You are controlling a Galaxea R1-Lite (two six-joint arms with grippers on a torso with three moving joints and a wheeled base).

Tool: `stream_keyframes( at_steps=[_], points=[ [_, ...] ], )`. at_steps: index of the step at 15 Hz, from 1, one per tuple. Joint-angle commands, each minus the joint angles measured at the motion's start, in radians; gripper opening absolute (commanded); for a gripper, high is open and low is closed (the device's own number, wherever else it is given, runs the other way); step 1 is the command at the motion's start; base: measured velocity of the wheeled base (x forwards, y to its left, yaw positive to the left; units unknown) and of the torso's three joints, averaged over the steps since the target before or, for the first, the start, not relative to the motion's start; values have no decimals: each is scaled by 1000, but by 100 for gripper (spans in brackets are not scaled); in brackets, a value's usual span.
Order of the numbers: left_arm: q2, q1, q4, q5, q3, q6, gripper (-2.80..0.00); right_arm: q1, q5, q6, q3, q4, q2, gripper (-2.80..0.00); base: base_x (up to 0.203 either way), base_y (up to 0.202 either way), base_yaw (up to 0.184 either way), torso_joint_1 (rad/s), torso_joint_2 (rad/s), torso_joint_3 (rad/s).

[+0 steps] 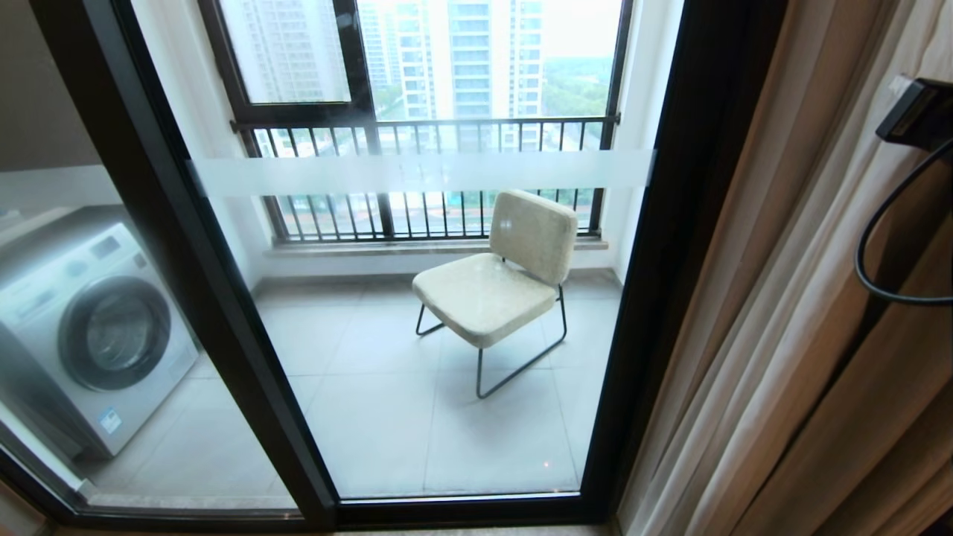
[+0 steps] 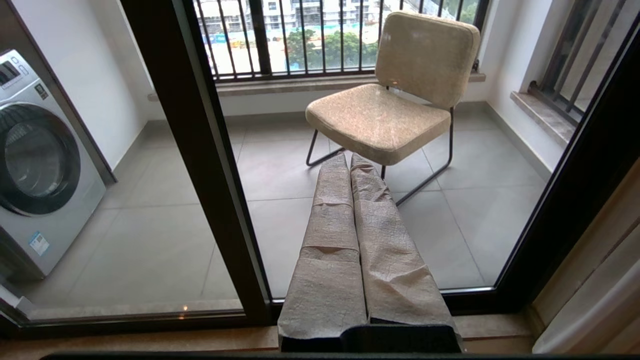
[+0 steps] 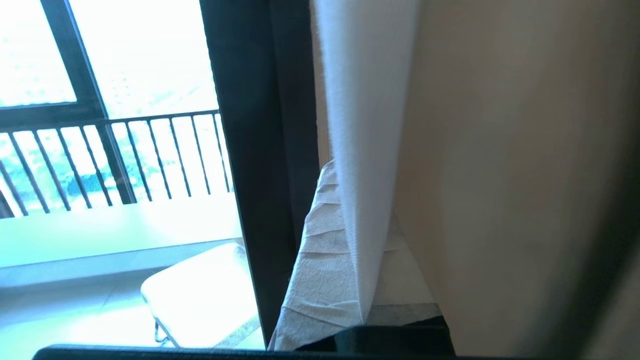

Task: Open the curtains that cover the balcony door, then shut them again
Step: Close the inner curtains on both sides

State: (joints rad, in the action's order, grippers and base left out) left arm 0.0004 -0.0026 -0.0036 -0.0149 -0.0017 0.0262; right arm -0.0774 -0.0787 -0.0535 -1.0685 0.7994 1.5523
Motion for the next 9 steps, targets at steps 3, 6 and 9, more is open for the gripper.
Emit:
stream_keyframes(
  at_steps=[3,6,9],
  points=[
    [0,1,-1,0,0,0,-280,33,-1,0,-8,4,6,-280,0,167,0,-7,2,4],
    [0,1,-1,0,0,0,-280,72,-3,1,-13,4,10,-280,0,198,-1,16,5,5],
    [0,1,1,0,0,1,-280,93,-2,30,-17,11,34,-280,0,188,0,-4,2,6]
  ],
)
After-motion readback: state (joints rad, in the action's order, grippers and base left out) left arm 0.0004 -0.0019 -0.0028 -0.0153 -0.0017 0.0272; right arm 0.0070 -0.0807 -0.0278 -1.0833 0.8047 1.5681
